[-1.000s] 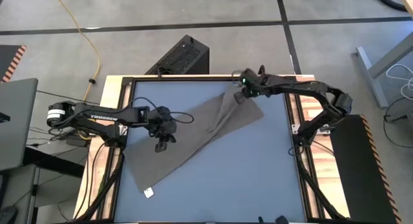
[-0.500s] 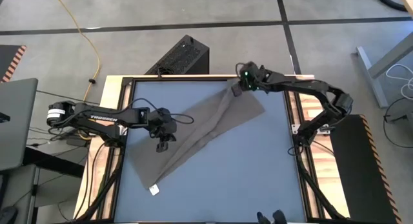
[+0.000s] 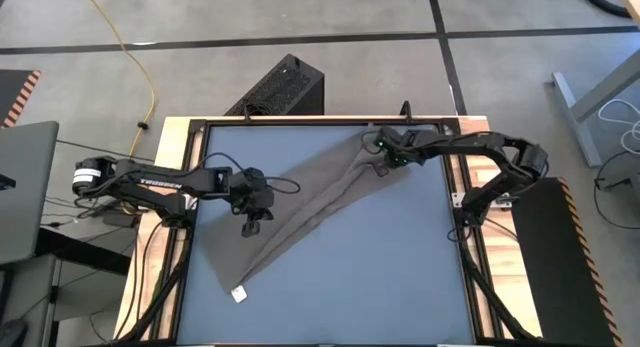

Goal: Roll towel into tight, uniform cylinder
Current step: Fold the gray towel

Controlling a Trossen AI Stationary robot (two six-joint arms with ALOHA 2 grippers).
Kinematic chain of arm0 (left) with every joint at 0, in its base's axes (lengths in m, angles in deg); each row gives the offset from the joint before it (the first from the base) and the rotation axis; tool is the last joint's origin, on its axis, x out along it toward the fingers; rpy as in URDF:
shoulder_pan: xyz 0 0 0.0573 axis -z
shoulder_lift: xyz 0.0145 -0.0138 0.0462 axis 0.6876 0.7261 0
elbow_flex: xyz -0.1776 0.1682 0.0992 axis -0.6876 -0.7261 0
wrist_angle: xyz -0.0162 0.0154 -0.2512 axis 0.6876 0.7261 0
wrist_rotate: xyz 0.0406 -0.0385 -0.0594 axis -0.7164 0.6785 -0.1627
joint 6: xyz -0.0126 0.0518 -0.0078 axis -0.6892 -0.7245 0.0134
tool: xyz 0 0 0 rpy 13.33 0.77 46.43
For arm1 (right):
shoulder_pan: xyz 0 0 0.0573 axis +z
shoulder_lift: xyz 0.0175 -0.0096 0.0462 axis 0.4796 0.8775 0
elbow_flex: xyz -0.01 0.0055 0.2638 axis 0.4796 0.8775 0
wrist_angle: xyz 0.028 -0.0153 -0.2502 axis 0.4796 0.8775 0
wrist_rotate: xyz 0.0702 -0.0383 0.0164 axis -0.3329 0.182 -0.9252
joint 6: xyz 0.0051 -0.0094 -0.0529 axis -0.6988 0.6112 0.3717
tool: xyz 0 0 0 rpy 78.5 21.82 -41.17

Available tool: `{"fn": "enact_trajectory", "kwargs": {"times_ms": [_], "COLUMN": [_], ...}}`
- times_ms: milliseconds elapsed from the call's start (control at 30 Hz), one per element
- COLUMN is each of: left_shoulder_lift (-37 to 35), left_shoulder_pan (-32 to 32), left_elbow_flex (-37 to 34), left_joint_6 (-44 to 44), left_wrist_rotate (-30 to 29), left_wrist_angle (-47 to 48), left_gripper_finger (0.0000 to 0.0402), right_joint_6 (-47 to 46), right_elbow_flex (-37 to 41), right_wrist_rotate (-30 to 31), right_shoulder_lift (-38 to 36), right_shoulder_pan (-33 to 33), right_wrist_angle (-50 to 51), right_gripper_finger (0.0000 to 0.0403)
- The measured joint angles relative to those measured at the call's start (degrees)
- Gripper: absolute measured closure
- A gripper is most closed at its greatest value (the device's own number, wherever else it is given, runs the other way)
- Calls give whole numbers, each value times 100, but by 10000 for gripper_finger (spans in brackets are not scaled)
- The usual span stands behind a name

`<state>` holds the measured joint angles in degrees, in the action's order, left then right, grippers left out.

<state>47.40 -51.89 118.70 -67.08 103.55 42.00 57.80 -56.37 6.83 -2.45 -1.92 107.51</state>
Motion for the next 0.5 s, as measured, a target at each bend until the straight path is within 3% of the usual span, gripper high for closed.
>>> {"fn": "enact_trajectory", "kwargs": {"times_ms": [200,333,500], "left_shoulder_lift": [0,0,0], "left_shoulder_pan": [0,0,0], "left_elbow_flex": [0,0,0], "left_joint_6": [0,5,55], "left_wrist_rotate": [2,3,22], "left_wrist_angle": [2,26,22], "left_gripper_finger": [401,402,401], "right_joint_6": [25,-5,2], "right_elbow_flex": [-4,-4,-4], "right_wrist_rotate": [6,379,426], "right_shoulder_lift": [-2,-2,-2], "right_shoulder_pan": [87,83,80], "right_wrist_angle": [432,946,883], "right_gripper_finger": [338,338,338]}}
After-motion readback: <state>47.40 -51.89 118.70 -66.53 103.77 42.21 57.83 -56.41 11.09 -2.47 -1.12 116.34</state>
